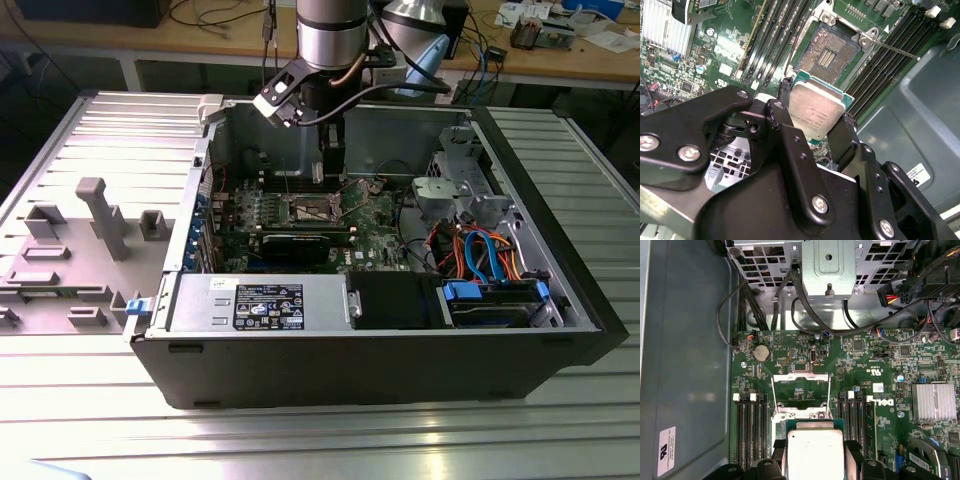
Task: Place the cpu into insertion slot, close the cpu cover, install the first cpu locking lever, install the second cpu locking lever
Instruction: 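Place the cpu into insertion slot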
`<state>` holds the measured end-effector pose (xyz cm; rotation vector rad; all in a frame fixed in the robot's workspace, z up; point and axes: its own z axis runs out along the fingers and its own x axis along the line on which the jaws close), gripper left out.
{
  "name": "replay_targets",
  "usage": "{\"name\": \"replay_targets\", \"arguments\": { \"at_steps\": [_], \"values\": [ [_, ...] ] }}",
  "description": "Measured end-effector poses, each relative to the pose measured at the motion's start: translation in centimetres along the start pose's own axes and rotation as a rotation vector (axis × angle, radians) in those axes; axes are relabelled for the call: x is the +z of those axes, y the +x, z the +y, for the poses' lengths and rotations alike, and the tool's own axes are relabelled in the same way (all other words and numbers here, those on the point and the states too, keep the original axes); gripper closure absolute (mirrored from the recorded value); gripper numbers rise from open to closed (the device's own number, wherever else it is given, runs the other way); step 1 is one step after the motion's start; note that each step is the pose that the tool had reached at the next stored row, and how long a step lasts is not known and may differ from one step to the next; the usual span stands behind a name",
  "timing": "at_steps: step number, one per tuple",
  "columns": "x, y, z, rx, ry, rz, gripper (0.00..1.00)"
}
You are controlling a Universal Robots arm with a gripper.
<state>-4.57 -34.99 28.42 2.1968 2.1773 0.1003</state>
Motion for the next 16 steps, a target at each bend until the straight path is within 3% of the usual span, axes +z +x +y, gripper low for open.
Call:
{"name": "replay_targets", "arguments": {
  "at_steps": [7, 12, 16],
  "values": [
    [0.23, 0.01, -0.04, 0.003, -0.0015, -0.0002, 0.45],
    [1.14, 0.02, -0.39, -0.019, -0.0012, 0.0015, 0.45],
    [1.72, 0.31, -1.13, -0.019, -0.0012, 0.0016, 0.45]
  ]
}}
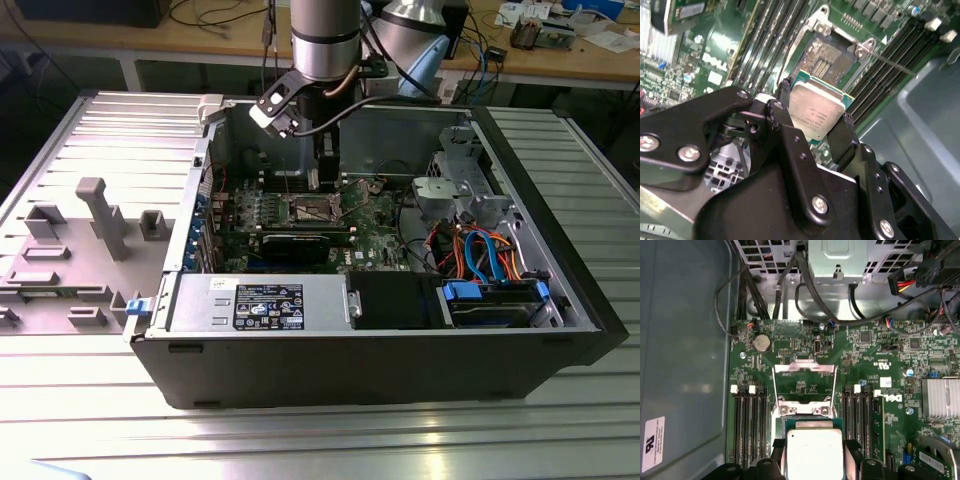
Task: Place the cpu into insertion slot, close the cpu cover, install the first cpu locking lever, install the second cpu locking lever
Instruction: 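Place the cpu into insertion slot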
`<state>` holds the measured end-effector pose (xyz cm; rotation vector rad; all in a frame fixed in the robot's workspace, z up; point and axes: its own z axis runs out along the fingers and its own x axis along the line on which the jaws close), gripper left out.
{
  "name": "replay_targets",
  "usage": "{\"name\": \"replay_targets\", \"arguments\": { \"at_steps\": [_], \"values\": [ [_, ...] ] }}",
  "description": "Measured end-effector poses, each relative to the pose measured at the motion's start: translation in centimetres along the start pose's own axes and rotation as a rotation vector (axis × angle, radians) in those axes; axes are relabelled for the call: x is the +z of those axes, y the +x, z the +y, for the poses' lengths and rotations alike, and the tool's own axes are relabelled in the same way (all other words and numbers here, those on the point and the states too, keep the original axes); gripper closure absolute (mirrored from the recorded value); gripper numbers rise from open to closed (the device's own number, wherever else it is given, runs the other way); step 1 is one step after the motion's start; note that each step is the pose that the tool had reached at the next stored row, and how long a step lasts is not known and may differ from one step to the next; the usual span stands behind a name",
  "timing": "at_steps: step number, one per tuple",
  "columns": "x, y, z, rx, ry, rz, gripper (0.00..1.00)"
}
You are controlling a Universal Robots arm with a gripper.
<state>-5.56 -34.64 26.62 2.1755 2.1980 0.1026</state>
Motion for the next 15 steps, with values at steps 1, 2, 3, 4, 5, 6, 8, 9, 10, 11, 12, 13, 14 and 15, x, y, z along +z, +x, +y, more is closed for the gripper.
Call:
{"name": "replay_targets", "arguments": {
  "at_steps": [1, 2, 3, 4, 5, 6, 8, 9, 10, 11, 12, 13, 14, 15],
  "values": [
    [0.23, 0.1, -0.37, 0.0, 0.0001, -0.0001, 0.45],
    [0.43, 0.17, -0.87, 0.0, 0.0001, -0.0001, 0.45],
    [0.66, 0.26, -1.38, 0.0, 0.0001, -0.0002, 0.45],
    [0.88, 0.34, -1.71, 0.0, 0.0001, -0.0001, 0.45],
    [1.07, 0.42, -1.8, 0.0, 0.0001, -0.0001, 0.45],
    [1.19, 0.47, -1.81, 0.0, 0.0, -0.0001, 0.45],
    [1.64, 0.51, -1.6, 0.004, 0.0, -0.0003, 0.45],
    [1.78, 0.5, -1.49, 0.005, 0.0, -0.0004, 0.45],
    [1.98, 0.5, -1.41, 0.007, -0.0001, -0.0005, 0.45],
    [2.39, 0.53, -1.44, 0.008, 0.0, -0.0007, 0.45],
    [2.59, 0.59, -1.46, 0.008, 0.0001, -0.0008, 0.45],
    [2.72, 0.63, -1.47, 0.008, 0.0, -0.0007, 0.45],
    [2.86, 0.66, -1.47, 0.008, 0.0002, -0.0007, 0.45],
    [3.06, 0.71, -1.49, 0.009, 0.0002, -0.0007, 0.45]
  ]
}}
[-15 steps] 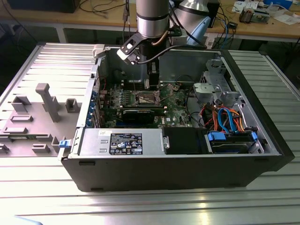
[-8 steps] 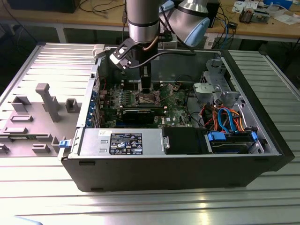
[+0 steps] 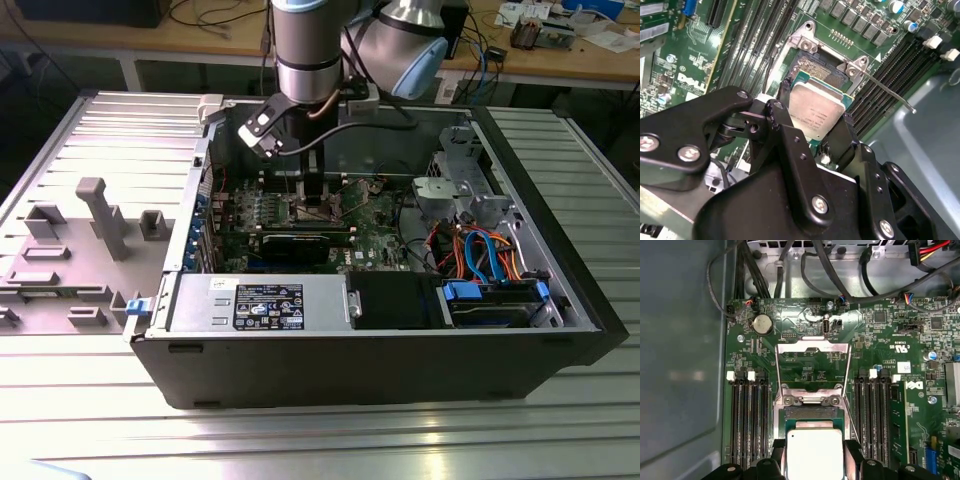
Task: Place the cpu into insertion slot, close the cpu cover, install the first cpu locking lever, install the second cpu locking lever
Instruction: 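Place the cpu into insertion slot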
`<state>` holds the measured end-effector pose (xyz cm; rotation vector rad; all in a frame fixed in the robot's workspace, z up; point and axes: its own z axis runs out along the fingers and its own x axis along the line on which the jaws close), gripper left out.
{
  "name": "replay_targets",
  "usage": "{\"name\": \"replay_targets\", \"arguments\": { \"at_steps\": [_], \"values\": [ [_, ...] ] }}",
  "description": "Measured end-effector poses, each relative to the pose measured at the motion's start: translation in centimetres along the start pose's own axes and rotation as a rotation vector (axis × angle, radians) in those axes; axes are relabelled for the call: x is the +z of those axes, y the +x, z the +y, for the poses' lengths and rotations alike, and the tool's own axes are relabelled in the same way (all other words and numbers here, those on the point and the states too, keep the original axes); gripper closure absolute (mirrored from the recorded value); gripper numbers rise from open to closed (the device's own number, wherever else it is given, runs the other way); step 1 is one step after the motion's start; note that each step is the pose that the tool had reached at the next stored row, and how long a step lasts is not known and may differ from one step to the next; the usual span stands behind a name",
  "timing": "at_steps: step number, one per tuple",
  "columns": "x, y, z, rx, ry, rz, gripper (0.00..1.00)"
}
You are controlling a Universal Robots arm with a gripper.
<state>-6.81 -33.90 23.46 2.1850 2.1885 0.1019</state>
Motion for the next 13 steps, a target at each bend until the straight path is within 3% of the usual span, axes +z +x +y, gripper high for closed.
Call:
{"name": "replay_targets", "arguments": {
  "at_steps": [1, 6, 13],
  "values": [
    [0.22, 0.06, -0.02, 0.001, 0.0001, -0.0007, 0.45],
    [0.62, 0.15, -0.05, 0.0, 0.0004, -0.0208, 0.45],
    [1.56, 0.29, -0.12, 0.006, 0.0017, -0.0215, 0.45]
  ]
}}
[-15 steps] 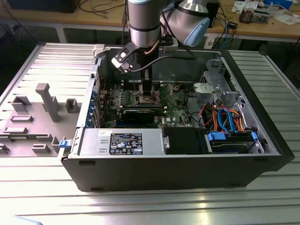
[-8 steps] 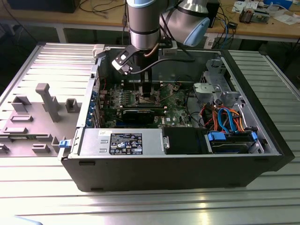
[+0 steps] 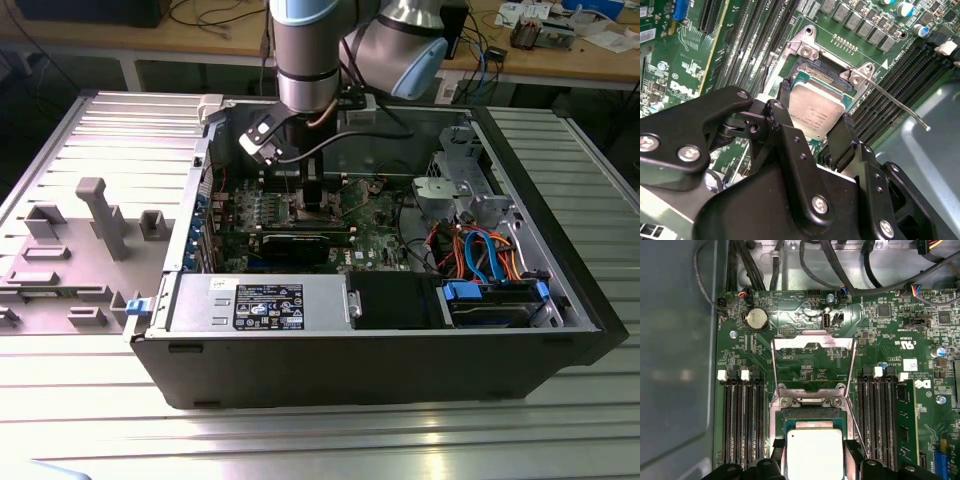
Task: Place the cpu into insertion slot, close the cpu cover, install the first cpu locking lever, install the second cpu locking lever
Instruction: 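Place the cpu into insertion slot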
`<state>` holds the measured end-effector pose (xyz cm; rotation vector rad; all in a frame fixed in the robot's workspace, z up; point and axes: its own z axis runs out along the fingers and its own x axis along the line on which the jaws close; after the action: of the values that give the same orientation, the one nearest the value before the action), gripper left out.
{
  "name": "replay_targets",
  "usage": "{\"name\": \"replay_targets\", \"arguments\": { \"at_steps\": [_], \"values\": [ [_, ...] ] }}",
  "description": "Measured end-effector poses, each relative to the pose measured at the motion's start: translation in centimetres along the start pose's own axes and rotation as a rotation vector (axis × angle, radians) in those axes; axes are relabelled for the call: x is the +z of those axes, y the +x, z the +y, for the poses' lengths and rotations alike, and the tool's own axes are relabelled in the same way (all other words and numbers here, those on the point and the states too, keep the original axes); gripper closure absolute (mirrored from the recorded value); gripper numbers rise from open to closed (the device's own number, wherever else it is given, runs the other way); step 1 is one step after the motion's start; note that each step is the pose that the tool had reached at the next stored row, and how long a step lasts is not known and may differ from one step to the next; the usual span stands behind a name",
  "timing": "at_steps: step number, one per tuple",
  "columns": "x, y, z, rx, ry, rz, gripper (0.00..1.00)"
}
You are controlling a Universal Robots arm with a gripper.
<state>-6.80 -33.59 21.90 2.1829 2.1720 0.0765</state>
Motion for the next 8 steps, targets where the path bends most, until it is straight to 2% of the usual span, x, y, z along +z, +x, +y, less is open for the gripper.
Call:
{"name": "replay_targets", "arguments": {
  "at_steps": [8],
  "values": [
    [1.31, 0.01, -0.11, 0.0, 0.0001, 0.0001, 0.45]
  ]
}}
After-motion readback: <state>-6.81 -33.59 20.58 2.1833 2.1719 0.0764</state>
